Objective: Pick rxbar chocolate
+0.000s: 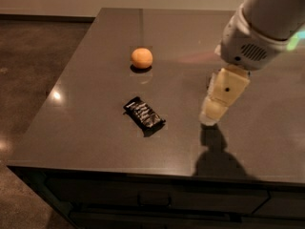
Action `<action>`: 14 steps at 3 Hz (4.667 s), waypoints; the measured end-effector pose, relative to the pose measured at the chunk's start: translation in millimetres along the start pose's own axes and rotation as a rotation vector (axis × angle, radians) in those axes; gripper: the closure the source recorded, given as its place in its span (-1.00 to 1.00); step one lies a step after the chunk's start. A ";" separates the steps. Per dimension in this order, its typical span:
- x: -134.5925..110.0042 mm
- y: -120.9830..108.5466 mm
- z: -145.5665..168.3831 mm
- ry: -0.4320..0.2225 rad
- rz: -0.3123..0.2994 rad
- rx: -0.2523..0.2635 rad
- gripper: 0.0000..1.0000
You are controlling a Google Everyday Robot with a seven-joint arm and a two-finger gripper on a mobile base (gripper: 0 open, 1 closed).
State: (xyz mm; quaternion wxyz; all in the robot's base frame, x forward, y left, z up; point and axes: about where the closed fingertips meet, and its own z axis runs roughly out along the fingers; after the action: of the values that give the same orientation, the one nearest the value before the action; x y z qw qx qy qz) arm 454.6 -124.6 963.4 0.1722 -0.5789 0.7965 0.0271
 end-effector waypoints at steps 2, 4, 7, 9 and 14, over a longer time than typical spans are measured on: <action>-52.4 15.9 69.6 -0.018 0.020 -0.031 -1.00; -71.2 27.3 121.1 0.003 0.003 -0.088 -1.00; -101.0 32.7 158.6 0.024 -0.017 -0.116 -1.00; -99.7 27.8 163.0 0.039 -0.012 -0.144 -0.21; -81.3 3.5 135.2 0.050 0.009 -0.114 1.00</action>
Offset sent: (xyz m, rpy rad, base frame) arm 0.0275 0.0900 -0.0760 0.0436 0.0493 -0.0151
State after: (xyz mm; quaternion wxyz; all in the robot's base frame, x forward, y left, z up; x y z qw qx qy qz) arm 506.2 -16.4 860.7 0.1189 -0.5845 0.8005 0.0587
